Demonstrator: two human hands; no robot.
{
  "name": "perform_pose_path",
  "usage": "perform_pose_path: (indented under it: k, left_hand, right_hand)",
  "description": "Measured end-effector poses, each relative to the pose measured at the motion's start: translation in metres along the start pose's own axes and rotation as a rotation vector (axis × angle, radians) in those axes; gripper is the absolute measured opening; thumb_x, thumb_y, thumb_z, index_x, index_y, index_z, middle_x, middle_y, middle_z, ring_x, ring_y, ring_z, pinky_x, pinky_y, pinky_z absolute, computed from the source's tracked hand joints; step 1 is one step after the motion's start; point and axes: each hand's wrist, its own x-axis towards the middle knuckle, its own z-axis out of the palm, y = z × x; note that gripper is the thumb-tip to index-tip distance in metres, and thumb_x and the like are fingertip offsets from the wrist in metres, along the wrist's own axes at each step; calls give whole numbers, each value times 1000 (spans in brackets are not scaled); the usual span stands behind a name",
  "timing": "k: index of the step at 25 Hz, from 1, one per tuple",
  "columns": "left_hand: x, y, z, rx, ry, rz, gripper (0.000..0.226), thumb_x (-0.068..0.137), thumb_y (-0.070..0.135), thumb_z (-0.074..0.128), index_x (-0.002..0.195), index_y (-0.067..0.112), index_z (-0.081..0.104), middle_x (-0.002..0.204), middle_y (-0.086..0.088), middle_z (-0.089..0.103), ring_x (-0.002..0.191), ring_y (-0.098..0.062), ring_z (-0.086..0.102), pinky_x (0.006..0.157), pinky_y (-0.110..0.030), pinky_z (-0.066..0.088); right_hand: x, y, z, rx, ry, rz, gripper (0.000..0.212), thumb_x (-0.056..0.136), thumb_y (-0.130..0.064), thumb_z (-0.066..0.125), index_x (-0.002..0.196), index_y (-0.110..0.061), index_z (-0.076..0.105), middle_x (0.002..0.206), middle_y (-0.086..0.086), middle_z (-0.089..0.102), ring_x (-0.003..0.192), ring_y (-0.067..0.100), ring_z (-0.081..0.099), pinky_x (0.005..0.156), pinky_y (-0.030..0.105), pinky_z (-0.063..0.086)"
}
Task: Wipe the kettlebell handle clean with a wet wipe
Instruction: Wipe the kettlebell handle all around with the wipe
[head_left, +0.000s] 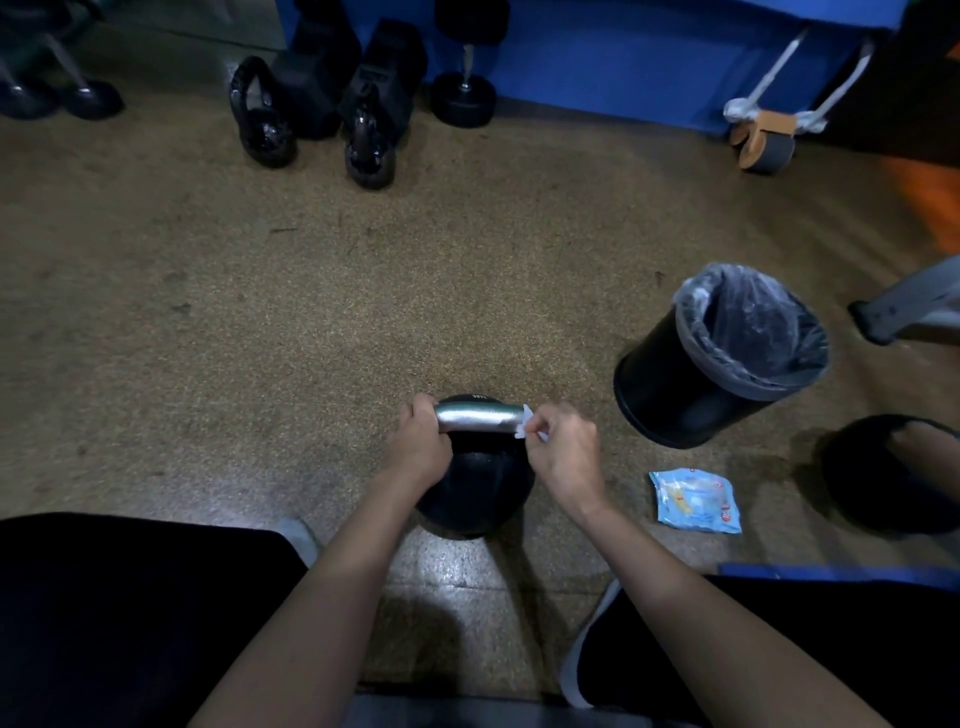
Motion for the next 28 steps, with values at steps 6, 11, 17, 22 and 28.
perform_pose_path:
  k: [6, 11, 17, 22, 28]
  left_hand:
    - [-1, 1, 0, 2, 14, 10, 35, 87, 8, 45, 121, 12, 39, 127, -15, 44, 109, -37, 52, 94, -44, 42]
    - [0, 1, -1, 13, 5, -2, 33, 86, 8, 46, 118, 11, 38, 127, -15, 44, 110, -38, 51, 96, -45, 43]
    - [0, 1, -2, -1, 4, -4, 29, 86, 7, 45, 113, 14, 40, 121, -14, 45, 106, -36, 52, 95, -48, 44]
    - [0, 2, -2, 3, 4, 2, 31, 86, 8, 46, 116, 14, 39, 123, -14, 44, 107, -37, 52, 96, -48, 43]
    - [0, 0, -1, -1, 8, 9, 32, 87, 8, 46, 117, 13, 39, 125, -13, 44, 106, -37, 53, 94, -47, 44]
  right_hand:
    - [10, -7, -7, 27, 13, 61, 12, 80, -5, 59, 75, -11, 69, 86, 7, 68, 78, 23, 62, 74, 32, 52]
    - [18, -9, -13, -3, -68, 56, 19, 82, -6, 58, 86, -14, 75, 92, 7, 73, 86, 23, 66, 78, 24, 48]
    - [28, -14, -17, -47, -151, 87, 22, 84, -6, 57, 92, -14, 76, 97, 7, 74, 93, 23, 68, 88, 24, 48]
    - [42, -23, -21, -132, -238, 101, 22, 86, -5, 58, 95, -15, 75, 101, 8, 73, 97, 23, 66, 87, 23, 48]
    - [52, -17, -22, -182, -313, 89, 22, 84, -3, 59, 98, -12, 74, 105, 8, 72, 105, 24, 63, 95, 27, 46]
